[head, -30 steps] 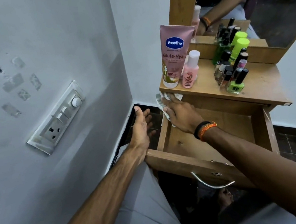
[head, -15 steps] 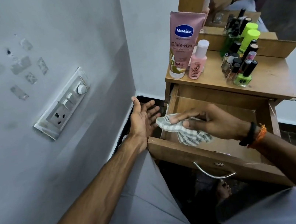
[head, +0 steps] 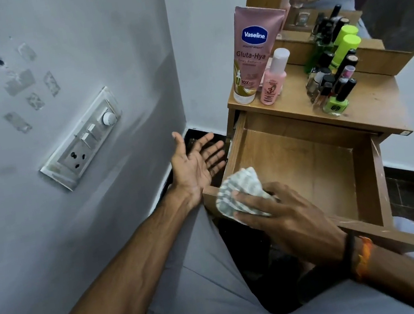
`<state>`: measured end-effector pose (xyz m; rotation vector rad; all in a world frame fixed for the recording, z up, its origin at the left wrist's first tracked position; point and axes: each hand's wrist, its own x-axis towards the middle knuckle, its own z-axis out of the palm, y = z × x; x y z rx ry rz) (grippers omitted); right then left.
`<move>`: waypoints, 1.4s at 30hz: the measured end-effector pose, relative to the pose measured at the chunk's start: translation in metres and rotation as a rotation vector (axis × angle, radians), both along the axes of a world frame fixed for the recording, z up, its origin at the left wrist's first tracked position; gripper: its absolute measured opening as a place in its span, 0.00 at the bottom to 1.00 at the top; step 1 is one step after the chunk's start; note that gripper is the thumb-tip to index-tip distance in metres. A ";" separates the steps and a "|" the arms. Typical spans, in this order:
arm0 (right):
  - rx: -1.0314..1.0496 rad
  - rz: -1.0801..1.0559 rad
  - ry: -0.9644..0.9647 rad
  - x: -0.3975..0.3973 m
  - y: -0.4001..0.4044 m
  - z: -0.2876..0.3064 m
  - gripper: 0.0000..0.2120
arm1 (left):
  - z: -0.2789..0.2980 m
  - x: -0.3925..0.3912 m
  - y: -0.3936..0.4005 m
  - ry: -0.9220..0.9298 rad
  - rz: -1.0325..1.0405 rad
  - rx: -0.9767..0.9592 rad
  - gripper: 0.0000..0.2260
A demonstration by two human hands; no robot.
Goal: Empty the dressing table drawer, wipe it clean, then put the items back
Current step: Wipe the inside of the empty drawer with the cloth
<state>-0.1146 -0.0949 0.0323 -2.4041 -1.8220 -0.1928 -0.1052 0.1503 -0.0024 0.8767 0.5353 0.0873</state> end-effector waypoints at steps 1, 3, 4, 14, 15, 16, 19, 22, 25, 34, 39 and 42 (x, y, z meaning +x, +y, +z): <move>-0.003 -0.016 -0.015 -0.001 -0.016 -0.003 0.18 | 0.001 0.000 -0.001 0.005 -0.019 0.027 0.42; -0.020 -0.034 -0.030 0.001 -0.038 -0.005 0.20 | 0.001 0.000 -0.002 0.012 -0.042 0.061 0.43; -0.025 -0.033 -0.039 0.003 -0.042 -0.005 0.20 | 0.001 -0.001 -0.002 0.012 -0.049 0.073 0.43; 0.010 -0.154 -0.017 -0.029 0.052 -0.020 0.24 | 0.006 0.003 0.004 -0.023 -0.109 0.083 0.42; 0.005 -0.174 -0.023 -0.030 0.041 -0.018 0.25 | 0.007 0.003 0.001 -0.020 -0.140 0.129 0.42; -0.010 -0.188 -0.023 -0.030 0.027 -0.017 0.25 | 0.009 0.003 -0.003 -0.010 -0.178 0.198 0.40; -0.026 -0.226 -0.036 -0.033 -0.023 -0.017 0.23 | 0.015 0.003 -0.015 0.010 -0.226 0.447 0.36; 0.000 -0.307 -0.040 -0.038 -0.071 -0.017 0.25 | 0.022 -0.001 -0.024 -0.038 -0.273 0.727 0.33; 0.040 -0.362 -0.027 -0.041 -0.098 -0.016 0.31 | 0.025 -0.006 -0.029 -0.015 -0.421 1.225 0.34; 0.090 -0.346 0.000 -0.036 -0.053 -0.028 0.26 | 0.021 -0.010 -0.045 0.121 -0.518 1.842 0.37; 0.118 -0.460 -0.049 -0.039 -0.132 -0.020 0.28 | 0.022 -0.009 -0.046 0.117 -0.539 1.874 0.37; 0.088 -0.575 -0.031 -0.042 -0.170 -0.005 0.38 | 0.023 -0.009 -0.052 0.132 -0.537 1.892 0.37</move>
